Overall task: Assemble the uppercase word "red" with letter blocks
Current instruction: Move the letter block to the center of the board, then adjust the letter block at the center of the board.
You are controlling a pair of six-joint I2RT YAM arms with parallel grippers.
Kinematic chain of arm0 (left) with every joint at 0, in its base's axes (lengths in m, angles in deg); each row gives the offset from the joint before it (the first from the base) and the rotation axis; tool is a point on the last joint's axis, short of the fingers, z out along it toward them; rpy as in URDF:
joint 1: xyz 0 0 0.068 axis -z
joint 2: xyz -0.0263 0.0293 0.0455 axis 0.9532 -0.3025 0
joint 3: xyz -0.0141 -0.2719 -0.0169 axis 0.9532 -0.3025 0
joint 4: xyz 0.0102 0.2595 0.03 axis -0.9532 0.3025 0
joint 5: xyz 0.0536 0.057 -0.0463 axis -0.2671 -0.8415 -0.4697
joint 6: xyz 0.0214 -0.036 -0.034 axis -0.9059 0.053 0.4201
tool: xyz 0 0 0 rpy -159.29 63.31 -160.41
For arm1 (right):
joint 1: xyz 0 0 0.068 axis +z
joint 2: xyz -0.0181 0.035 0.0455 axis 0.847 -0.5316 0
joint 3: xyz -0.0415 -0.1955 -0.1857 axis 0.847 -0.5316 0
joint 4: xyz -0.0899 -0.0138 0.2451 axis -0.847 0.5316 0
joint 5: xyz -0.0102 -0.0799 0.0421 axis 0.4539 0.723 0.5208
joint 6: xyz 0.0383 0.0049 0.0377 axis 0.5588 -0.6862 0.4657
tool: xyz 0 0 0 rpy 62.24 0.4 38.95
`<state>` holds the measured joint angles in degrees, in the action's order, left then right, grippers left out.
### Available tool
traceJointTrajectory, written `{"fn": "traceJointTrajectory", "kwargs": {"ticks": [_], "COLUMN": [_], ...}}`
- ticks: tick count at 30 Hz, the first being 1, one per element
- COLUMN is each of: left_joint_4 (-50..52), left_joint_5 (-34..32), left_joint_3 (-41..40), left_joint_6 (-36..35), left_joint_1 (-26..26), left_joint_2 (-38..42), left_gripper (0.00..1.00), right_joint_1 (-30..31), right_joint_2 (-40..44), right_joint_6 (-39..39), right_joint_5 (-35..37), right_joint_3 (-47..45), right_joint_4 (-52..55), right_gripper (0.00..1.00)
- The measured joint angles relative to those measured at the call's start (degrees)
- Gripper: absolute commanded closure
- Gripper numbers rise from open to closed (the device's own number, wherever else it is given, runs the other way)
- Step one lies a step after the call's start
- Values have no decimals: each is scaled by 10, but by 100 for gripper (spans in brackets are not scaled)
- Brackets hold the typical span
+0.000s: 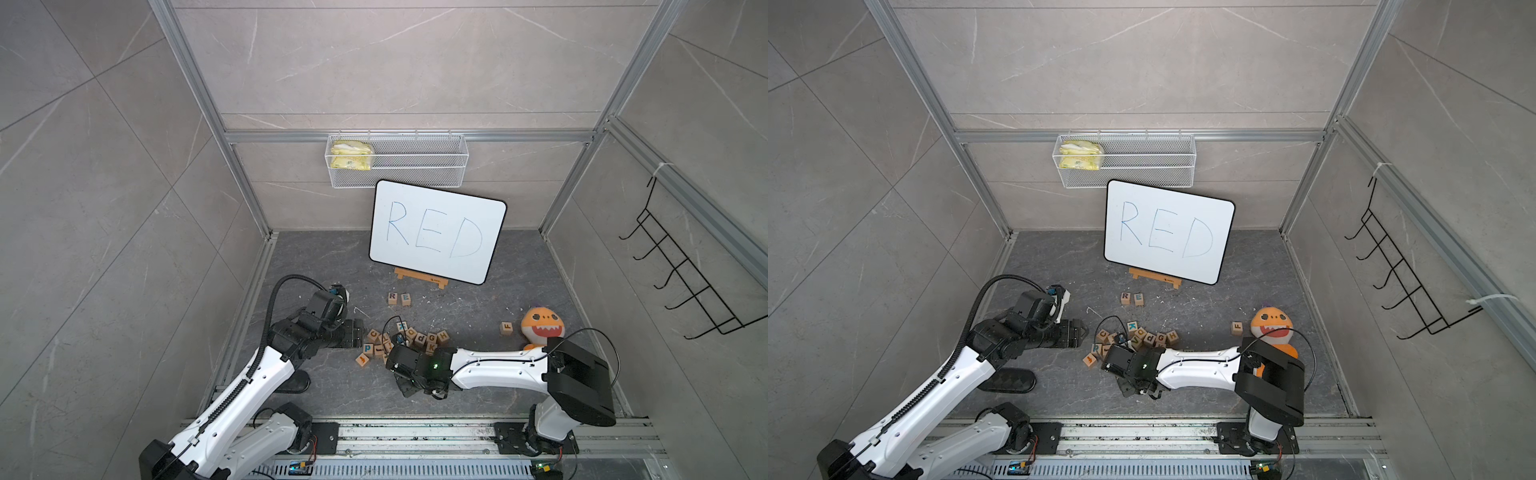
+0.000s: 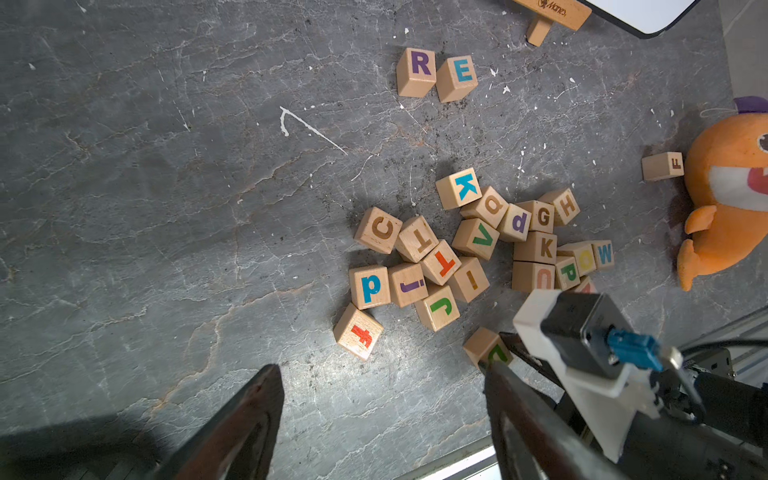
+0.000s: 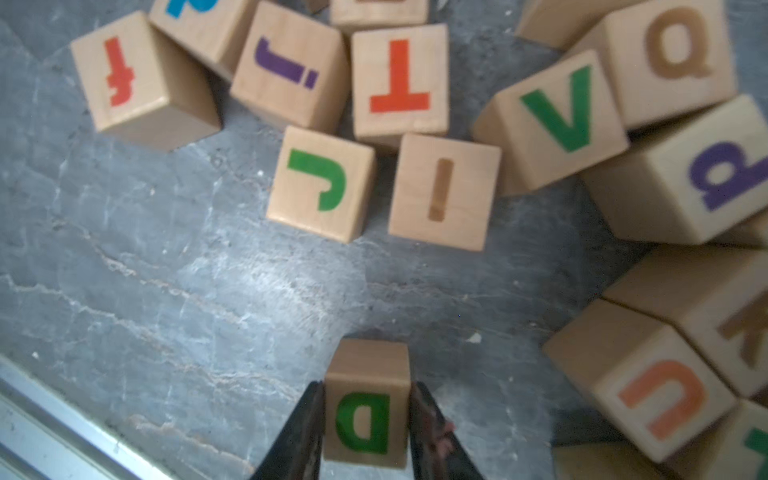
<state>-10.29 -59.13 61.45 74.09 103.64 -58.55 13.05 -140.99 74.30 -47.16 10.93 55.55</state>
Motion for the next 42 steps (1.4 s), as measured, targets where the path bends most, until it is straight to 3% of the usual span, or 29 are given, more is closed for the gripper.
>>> {"fn": "traceJointTrajectory", "kwargs": {"ticks": [4,9,12,19,42], "left_joint_4": [0,0,0,0,0], "left_joint_5": [-5,-9,-9,-9,-10], "left_joint_3": [0,0,0,0,0], "left_joint_6": [0,0,0,0,0], "left_joint_1": [0,0,0,0,0], "left_joint_2": [0,0,0,0,2], "left_gripper": [20,20,20,20,21], "right_joint_1": [4,10,23,39,33], "right_joint_2": [1,28,59,100,56], "right_joint_6": [0,1,8,58,161], "right_joint_5": [-3,-4,3,16,62], "right_joint_3": [-11,-14,-15,-62,-90], "right_joint_4": [1,12,19,19,-44], "right_gripper": [44,42,47,83,83]}}
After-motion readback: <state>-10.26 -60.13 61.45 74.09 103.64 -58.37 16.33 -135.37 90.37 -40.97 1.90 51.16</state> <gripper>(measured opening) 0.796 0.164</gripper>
